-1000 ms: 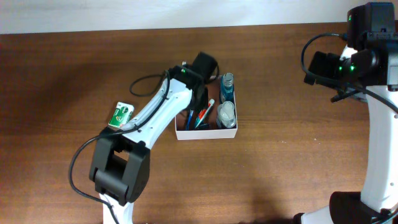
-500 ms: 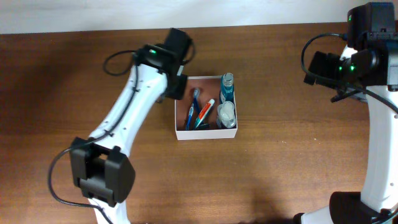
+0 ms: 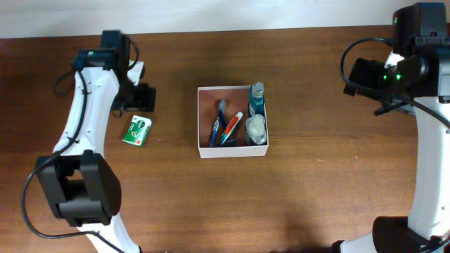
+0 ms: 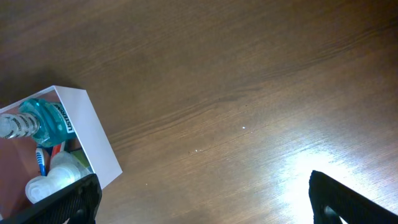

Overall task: Pack container
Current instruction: 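Move the left gripper to the green Dettol soap and grasp it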

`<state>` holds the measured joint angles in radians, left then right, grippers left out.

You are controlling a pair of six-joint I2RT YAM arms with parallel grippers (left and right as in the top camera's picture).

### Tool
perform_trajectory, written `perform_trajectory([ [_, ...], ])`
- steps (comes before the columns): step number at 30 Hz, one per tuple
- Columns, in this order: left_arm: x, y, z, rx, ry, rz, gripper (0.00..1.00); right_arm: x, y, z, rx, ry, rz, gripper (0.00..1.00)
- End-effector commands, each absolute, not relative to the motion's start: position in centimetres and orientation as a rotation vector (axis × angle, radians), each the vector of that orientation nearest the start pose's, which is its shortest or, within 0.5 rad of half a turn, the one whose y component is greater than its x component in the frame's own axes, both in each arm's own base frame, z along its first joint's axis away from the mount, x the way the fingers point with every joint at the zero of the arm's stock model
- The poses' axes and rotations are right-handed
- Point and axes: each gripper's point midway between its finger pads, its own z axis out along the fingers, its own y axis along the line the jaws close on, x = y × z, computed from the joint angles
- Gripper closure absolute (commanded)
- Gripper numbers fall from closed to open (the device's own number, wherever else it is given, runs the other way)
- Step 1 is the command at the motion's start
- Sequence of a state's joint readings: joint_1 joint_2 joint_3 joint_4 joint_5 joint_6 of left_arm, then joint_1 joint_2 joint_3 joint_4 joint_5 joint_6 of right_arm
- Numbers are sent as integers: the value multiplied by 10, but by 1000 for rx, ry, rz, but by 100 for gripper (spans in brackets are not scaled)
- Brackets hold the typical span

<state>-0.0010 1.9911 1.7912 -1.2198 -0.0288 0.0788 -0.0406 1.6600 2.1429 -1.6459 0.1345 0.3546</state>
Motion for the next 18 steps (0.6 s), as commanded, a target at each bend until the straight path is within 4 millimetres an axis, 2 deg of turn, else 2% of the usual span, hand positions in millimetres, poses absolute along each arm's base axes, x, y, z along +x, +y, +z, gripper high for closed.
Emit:
perform_trajectory([
  [1, 398, 17, 91, 101, 3044, 15, 8, 329, -40, 320, 571, 2652, -108, 2],
  [3, 395, 19, 76, 103, 3052, 2, 7, 329, -40, 320, 572, 2652, -108, 2],
  [6, 391, 13, 62, 188, 3046, -61, 8, 329, -40, 320, 572, 2652, -108, 2],
  [11, 397, 13, 56, 264, 3012, -49, 7, 329, -40, 320, 572, 2652, -108, 2],
  [13, 398, 13, 52, 270, 3005, -48, 3, 329, -40, 320, 571, 2652, -108, 2],
  [18, 397, 14, 32, 350, 2980, -33, 1, 329, -40, 320, 572, 2652, -108, 2],
])
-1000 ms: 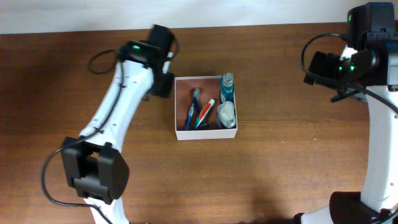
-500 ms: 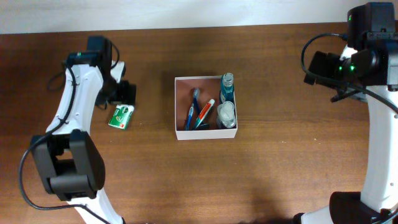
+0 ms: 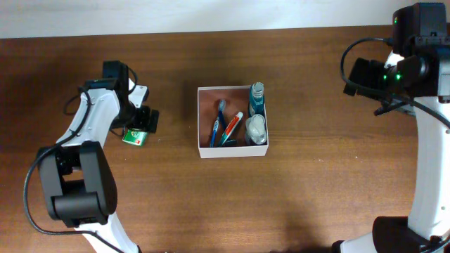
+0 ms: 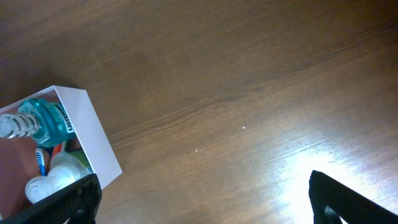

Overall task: Pack container
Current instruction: 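Move the left gripper to the green Dettol soap and grasp it, then carry the Dettol soap into the box and lower it in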

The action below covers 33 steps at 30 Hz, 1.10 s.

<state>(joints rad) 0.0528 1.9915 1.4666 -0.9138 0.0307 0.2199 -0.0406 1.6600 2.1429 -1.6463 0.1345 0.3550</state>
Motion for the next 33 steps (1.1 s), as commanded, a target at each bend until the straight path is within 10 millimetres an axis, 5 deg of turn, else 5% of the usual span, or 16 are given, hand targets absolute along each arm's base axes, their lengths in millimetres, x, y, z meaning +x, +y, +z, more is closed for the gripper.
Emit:
perform_trajectory([
  [1, 398, 14, 30, 351, 2973, -31, 1, 329, -40, 320, 572, 2652, -108, 2],
  [22, 396, 14, 6, 348, 2942, -23, 2, 329, -40, 320, 572, 2652, -108, 2],
  [24, 396, 14, 6, 348, 2942, -23, 10, 329, -40, 320, 572, 2652, -108, 2],
  [28, 396, 14, 6, 346, 2942, -23, 41, 329, -40, 320, 571, 2652, -108, 2],
  [33, 396, 14, 6, 346, 2943, -24, 45, 329, -40, 320, 572, 2652, -108, 2],
])
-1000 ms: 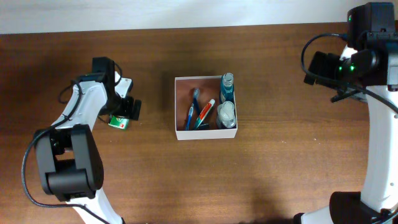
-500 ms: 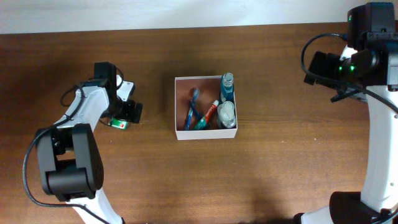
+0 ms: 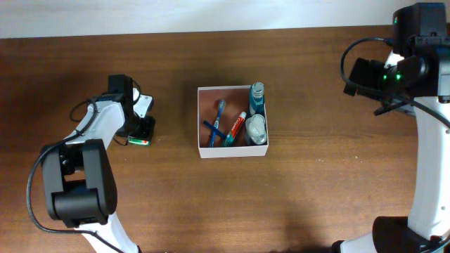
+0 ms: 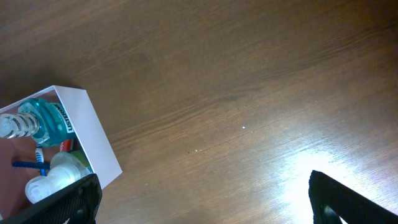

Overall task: Pack container
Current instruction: 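Carry the Dettol soap into the box and lower it in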

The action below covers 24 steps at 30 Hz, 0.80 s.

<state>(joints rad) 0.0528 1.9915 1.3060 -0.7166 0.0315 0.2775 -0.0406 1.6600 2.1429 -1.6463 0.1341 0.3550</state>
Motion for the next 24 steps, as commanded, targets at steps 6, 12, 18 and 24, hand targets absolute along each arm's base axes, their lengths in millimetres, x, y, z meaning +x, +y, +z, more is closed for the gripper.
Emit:
perform_trajectory([
  [6, 397, 14, 7, 305, 2942, -27, 53, 329, -40, 320, 572, 2652, -108, 2],
  [12, 409, -2, 33, 190, 2908, -164, 56, 329, -40, 320, 571, 2652, -108, 2],
  [18, 419, -33, 76, 117, 2849, -343, 60, 329, -40, 320, 571, 2652, -108, 2],
  [24, 423, -67, 128, 164, 2753, -359, 73, 329, -40, 320, 571, 2652, -108, 2],
])
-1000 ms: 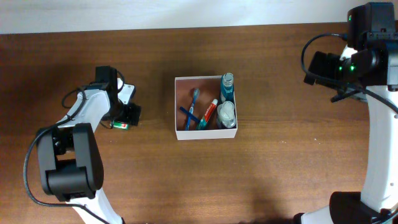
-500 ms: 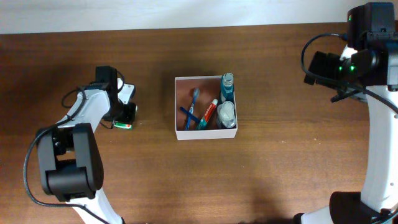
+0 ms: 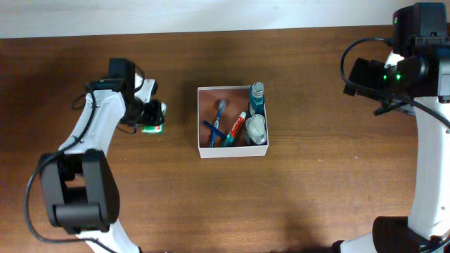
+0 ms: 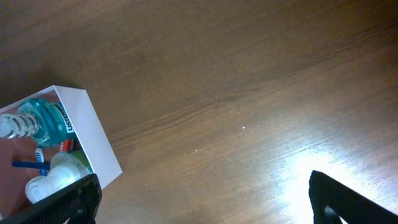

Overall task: Pack container
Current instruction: 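Carry the Dettol soap into the box and lower it in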

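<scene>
The white box (image 3: 233, 150) stands mid-table and holds a teal mouthwash bottle (image 3: 257, 98), a white bottle (image 3: 256, 128), a toothpaste tube (image 3: 233, 126) and a blue toothbrush (image 3: 217, 121). Just left of the box, my left gripper (image 3: 150, 118) is shut on a small green packet (image 3: 151, 127). My right gripper (image 4: 205, 210) hangs far right over bare wood, wide open and holding nothing. In the right wrist view the box's corner (image 4: 87, 137) and the mouthwash bottle (image 4: 43, 121) show at the left edge.
Dark wood table (image 3: 330, 176) runs all round the box. A pale wall strip (image 3: 211, 14) borders the far edge. The right arm's column (image 3: 429, 161) stands along the right side.
My left gripper was down on the green packet at the table's left. It now holds the packet a little farther right and toward the far side, closer to the box. The right arm is unchanged.
My left gripper was first just beyond the green packet lying on the table. It then stood over the packet, then down on it, and now carries it nearer the box. The blue toothbrush in the box lies differently than at the start. My right gripper stayed open throughout.
</scene>
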`<state>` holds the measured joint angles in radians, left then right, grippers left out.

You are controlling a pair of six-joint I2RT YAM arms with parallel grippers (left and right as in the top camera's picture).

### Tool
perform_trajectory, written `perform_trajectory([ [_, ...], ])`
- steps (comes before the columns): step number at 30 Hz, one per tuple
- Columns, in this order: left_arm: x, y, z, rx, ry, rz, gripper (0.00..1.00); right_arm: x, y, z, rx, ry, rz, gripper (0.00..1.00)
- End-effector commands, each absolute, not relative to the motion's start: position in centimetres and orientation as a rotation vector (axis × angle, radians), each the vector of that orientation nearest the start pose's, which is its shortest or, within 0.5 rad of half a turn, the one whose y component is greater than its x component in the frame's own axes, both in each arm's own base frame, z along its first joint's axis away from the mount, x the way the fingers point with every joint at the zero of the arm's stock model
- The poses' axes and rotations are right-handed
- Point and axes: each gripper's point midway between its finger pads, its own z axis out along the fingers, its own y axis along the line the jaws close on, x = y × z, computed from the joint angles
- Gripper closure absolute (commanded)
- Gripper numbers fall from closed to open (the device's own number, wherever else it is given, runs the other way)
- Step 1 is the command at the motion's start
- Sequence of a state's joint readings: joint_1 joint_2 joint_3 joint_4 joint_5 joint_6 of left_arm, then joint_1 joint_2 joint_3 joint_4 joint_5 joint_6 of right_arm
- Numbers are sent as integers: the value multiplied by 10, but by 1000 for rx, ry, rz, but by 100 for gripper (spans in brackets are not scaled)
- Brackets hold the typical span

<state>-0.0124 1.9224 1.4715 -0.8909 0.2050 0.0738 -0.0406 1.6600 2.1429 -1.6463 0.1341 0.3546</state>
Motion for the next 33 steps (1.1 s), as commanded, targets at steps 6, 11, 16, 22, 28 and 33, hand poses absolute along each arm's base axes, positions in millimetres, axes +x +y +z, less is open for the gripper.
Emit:
perform_trajectory([
  [6, 421, -116, 189, 245, 2608, -407, 73, 329, -40, 320, 572, 2652, -108, 2],
  [11, 409, -165, 213, 384, 2521, -451, 78, 329, -40, 320, 571, 2652, -108, 2],
  [16, 402, -202, 204, 331, 2541, -389, 78, 329, -40, 320, 571, 2652, -108, 1],
  [22, 398, -226, 186, 213, 2595, -413, 78, 329, -40, 320, 571, 2652, -108, 2],
  [28, 400, -233, 152, 118, 2677, -377, 81, 329, -40, 320, 571, 2652, -108, 2],
  [33, 402, -231, 129, 103, 2724, -327, 85, 329, -40, 320, 571, 2652, -108, 2],
])
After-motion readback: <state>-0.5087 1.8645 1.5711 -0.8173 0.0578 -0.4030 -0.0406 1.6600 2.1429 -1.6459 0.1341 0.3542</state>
